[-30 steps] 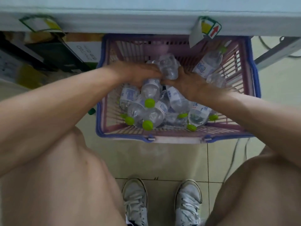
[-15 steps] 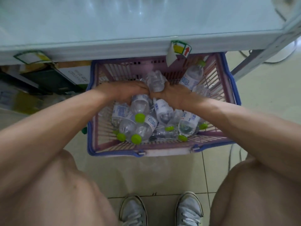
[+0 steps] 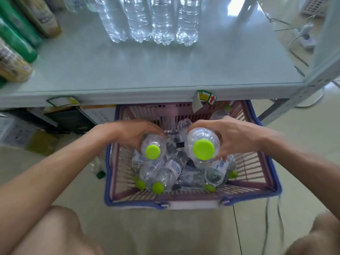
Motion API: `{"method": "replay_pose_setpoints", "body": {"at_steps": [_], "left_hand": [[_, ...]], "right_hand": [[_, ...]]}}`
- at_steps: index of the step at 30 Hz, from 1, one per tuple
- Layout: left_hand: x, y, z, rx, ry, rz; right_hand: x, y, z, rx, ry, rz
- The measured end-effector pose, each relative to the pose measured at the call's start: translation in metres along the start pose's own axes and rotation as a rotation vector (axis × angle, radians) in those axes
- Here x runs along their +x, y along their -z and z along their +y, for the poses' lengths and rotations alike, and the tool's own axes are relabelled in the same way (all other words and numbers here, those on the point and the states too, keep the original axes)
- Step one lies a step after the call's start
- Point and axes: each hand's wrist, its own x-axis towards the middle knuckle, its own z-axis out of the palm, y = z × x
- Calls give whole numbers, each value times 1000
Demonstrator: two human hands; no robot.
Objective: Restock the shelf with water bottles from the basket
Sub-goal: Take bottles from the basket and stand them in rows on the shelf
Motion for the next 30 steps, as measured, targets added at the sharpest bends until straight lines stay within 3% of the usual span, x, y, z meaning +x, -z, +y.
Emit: {"method": "replay_pose_setpoints", "body": {"at_steps": [4,13,17,22,26,30], "left_hand": [[-18,25,33,-49,69,51],[-33,87,103,-237,-103,188],[-39,118,126,-347,-187,390],[-12,150,152,-496,-126,815],[32,165,163,-585,-50,1073],[72,165,160,-703,12,1218]], "right_hand": [[-10,19,-11,183,105,292],[-20,101,-21,387,177,698],[-19,142,-26,578,128,956],[-10,163,-36,404,6,1192],[7,161,-29,364,-77,1242],[17,157,-15,442,-128,1263]]}}
